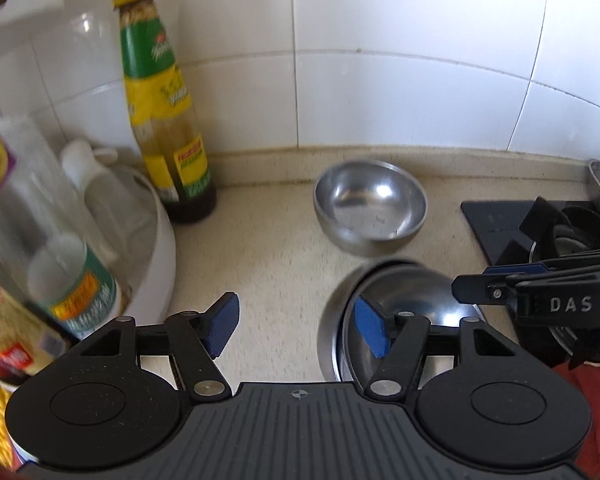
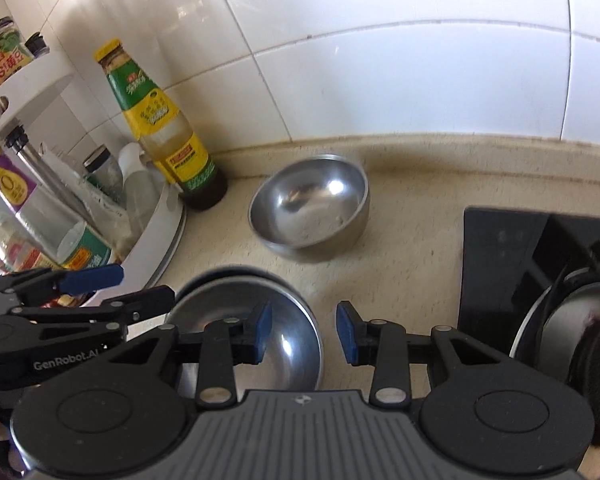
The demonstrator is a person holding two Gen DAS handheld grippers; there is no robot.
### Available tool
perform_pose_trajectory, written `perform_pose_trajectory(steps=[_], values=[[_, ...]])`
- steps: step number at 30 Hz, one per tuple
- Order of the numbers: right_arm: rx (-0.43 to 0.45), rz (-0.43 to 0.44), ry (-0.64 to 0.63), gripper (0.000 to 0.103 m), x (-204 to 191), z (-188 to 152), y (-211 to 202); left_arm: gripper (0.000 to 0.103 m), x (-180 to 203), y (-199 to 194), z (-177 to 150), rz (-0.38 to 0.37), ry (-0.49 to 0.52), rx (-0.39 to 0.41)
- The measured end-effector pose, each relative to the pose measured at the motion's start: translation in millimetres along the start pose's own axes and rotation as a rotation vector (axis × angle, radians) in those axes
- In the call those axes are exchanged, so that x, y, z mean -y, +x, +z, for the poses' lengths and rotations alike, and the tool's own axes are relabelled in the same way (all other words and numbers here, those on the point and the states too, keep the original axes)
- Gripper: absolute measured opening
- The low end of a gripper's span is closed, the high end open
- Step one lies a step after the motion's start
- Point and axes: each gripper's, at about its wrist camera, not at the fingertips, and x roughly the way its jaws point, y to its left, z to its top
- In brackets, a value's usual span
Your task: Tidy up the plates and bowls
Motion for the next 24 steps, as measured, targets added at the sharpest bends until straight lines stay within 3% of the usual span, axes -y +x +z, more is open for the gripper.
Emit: perform_pose_trajectory(steps=[7, 14, 18, 21, 24], values=[[0.028, 0.000, 0.066, 0.037, 11, 5, 1, 0.079, -3, 4, 19, 0.015, 0.001, 0.030], [-0.066, 0.048, 0.019, 0.038, 6, -34, -11, 0.079, -9, 26, -4, -0.021, 0.028, -0.030], [-0.102, 0.094, -0.008, 0.038, -6, -38, -12, 0.080, -19, 46, 2, -0.110, -0.058, -0.054], [-0.096, 0.108, -0.002, 0.038, -9, -35, -5, 0.080, -14, 59, 8, -0.118, -0.056, -0.067], [-0.072, 0.085, -0.009, 0.035, -11, -29, 11, 0.073, -20, 75, 10, -0.180, -0.108, -0.136]])
